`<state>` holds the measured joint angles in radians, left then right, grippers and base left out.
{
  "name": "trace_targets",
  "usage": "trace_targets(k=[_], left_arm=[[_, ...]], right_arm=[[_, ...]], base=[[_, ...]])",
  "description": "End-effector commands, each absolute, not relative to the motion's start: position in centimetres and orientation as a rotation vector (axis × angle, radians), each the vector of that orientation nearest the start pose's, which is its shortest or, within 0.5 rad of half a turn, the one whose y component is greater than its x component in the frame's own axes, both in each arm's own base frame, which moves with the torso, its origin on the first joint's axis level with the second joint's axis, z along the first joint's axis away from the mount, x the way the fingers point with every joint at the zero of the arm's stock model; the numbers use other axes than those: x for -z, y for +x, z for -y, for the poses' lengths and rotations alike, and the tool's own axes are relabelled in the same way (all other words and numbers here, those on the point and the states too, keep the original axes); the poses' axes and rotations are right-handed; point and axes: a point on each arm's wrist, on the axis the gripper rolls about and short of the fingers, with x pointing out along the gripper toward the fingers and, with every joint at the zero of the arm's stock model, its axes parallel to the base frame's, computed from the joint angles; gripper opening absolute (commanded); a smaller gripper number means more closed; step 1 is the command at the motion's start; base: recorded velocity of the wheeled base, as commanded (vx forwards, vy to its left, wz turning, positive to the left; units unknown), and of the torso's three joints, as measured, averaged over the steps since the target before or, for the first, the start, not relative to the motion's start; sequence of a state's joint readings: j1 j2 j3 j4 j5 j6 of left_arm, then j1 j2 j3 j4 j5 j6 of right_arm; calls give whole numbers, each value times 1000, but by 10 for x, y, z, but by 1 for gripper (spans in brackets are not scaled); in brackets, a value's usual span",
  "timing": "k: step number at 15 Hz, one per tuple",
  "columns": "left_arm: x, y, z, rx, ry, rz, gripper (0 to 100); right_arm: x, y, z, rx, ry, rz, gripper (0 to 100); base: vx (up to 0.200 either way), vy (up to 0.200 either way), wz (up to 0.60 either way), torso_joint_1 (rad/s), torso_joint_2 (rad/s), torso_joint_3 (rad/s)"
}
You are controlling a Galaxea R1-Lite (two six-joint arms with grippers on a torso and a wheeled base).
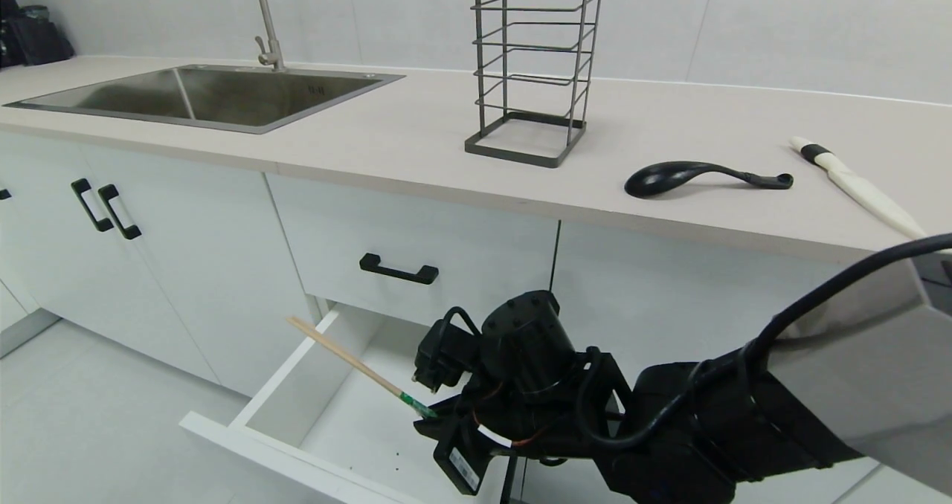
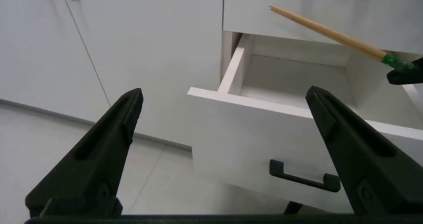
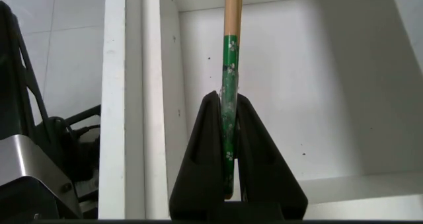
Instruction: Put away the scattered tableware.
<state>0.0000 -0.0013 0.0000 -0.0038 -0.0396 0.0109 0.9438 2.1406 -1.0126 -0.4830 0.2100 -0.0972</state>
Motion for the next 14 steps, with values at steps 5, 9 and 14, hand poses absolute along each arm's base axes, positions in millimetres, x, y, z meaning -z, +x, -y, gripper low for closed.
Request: trace_targets(k=[5,9,14], left_arm=[[-76,-23,1,40,11,5,100],[-76,-23,1,40,11,5,100],[-76,-23,1,40,11,5,100]], right_arm=[[-55,234,-314,-1127,-349,-592,0],[-56,242,-317,-1123,-369,-560,0],[-35,255,-324,-1112,-383,-584,0]], base=[[0,0,0,0,0,0],[0,0,0,0,0,0],[0,0,0,0,0,0]])
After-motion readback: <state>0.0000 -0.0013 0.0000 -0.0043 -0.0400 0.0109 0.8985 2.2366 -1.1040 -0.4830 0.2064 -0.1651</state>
